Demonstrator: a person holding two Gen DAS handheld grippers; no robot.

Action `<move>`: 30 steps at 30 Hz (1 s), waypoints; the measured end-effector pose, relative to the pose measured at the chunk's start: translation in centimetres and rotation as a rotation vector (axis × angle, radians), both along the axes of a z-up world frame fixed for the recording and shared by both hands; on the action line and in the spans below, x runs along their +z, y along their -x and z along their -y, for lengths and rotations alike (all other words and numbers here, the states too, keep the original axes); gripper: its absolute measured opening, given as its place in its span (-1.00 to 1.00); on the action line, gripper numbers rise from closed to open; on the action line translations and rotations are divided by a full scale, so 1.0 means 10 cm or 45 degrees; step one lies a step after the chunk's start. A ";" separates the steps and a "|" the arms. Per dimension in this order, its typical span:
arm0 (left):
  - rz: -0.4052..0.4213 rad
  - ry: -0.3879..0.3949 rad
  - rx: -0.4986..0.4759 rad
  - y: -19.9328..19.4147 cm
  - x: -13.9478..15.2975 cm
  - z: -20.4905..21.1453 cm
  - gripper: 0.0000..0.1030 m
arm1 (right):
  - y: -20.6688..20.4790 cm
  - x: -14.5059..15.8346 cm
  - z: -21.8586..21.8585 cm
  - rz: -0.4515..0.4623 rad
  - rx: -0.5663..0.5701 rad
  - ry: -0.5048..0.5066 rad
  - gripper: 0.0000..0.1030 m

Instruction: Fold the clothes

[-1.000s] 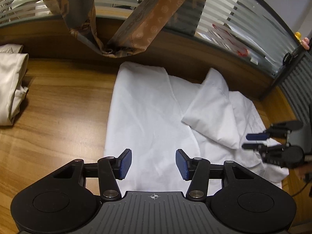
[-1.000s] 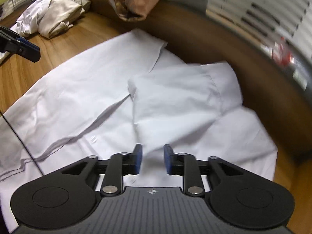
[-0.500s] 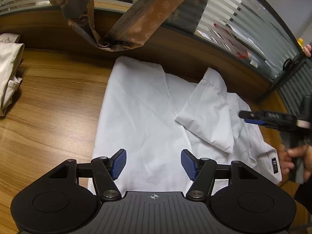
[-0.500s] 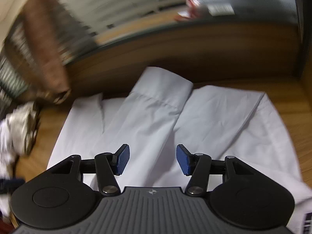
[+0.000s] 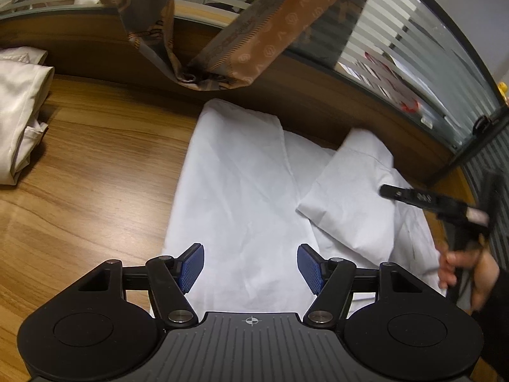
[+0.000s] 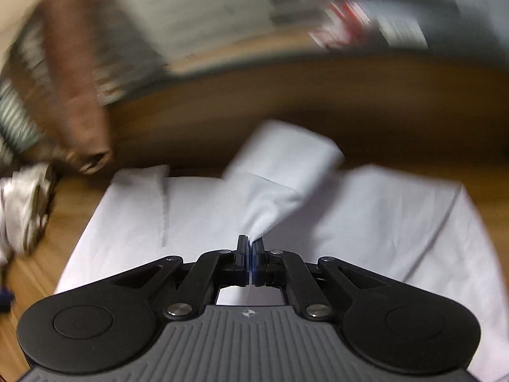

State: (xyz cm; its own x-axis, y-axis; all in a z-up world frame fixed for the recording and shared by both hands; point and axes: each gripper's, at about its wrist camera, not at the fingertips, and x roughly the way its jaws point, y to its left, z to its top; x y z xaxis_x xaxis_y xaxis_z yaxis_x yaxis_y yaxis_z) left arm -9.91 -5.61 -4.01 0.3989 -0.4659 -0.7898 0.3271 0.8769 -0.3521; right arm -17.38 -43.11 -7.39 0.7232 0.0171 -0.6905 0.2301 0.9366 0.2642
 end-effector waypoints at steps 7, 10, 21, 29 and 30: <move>-0.024 0.083 0.079 0.03 0.04 -0.20 0.31 | 0.20 0.24 -0.98 0.164 0.464 0.481 -0.97; -0.036 0.095 0.106 0.08 0.04 -0.29 0.31 | 0.30 0.11 -1.43 0.152 0.744 0.690 -0.97; -0.053 0.070 0.090 0.26 -0.02 -0.44 0.32 | 0.29 -0.05 -1.73 -0.062 1.029 0.554 -0.23; -0.054 0.049 0.031 0.28 -0.06 -0.39 0.33 | 0.57 0.30 -1.15 0.028 0.592 0.081 -0.02; -0.054 0.048 0.023 0.27 -0.06 -0.38 0.33 | 0.58 0.32 -1.07 0.037 0.518 0.049 0.11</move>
State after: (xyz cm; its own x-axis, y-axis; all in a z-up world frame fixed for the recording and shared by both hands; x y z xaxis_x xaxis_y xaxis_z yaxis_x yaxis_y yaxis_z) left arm -12.61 -1.83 -4.58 0.3737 -0.4886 -0.7884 0.2953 0.8685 -0.3982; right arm -23.18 -32.44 -4.23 0.6817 0.2802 -0.6758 -0.1684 0.9590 0.2278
